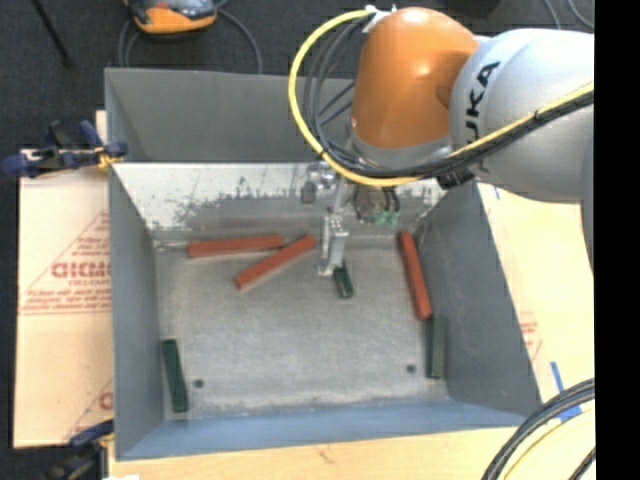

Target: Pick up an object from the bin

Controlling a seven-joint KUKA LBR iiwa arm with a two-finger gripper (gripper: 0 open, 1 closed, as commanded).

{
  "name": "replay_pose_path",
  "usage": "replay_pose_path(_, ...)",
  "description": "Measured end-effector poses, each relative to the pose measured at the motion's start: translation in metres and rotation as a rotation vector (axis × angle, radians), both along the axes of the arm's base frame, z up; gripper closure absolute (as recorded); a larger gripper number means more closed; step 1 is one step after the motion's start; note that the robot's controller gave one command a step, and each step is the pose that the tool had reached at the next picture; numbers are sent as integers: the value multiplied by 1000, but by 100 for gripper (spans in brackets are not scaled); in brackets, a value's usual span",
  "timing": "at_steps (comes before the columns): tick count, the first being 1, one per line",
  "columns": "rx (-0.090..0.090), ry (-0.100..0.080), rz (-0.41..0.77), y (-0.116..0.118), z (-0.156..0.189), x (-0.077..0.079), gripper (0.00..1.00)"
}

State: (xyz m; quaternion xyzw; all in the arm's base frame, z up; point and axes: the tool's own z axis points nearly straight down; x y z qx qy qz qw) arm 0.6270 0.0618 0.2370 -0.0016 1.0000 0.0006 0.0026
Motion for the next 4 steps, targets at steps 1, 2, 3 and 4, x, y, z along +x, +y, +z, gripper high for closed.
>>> replay_pose_path(1, 1, 0, 0, 0, 0, 0, 0)
replay_pose_path(2, 0, -5, 23, 17, -72, 10, 0)
replay_pose_path(3, -3, -4, 229, 34, -151, 27, 0)
replay_pose_path(4, 2, 3, 218, 36, -164, 24, 0)
